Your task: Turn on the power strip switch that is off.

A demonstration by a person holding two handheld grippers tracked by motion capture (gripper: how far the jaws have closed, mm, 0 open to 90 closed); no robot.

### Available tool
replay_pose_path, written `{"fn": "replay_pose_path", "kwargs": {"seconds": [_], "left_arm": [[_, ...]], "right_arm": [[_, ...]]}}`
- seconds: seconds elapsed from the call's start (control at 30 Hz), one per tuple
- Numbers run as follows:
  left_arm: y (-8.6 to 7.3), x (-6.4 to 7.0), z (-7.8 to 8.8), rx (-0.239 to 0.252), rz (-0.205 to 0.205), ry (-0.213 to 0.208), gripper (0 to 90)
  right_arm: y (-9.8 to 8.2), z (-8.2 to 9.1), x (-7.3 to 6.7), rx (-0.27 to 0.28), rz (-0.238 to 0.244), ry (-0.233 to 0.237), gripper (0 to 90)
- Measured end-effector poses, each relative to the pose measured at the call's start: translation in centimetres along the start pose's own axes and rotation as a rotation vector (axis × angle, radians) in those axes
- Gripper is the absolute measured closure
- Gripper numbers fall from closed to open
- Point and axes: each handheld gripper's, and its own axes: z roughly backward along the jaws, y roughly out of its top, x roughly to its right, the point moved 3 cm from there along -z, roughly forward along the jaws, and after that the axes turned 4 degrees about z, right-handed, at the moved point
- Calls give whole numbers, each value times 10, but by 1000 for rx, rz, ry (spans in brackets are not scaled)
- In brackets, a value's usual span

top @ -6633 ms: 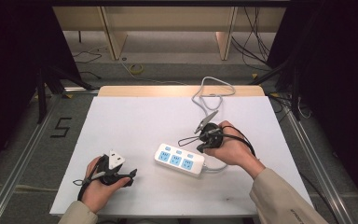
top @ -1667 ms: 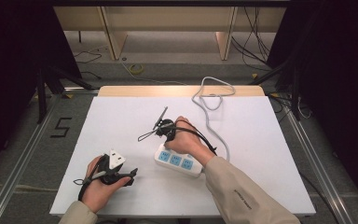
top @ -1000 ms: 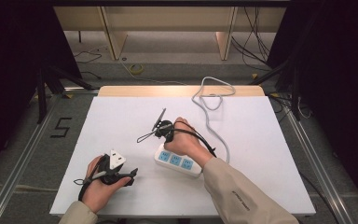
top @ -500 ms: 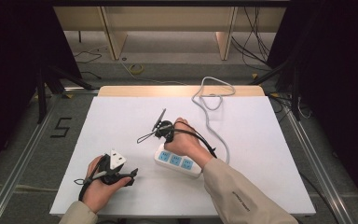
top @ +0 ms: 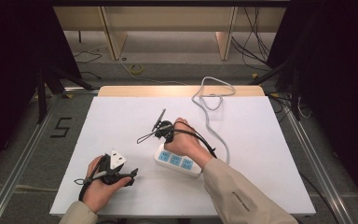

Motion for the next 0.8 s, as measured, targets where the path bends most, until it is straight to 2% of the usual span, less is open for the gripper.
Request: {"fn": "replay_pose_path", "kwargs": {"seconds": [0.8], "left_arm": [[0, -1, 0, 3, 2, 2, 218]], "right_arm": [[0, 0, -2, 8, 0, -14, 900]]}}
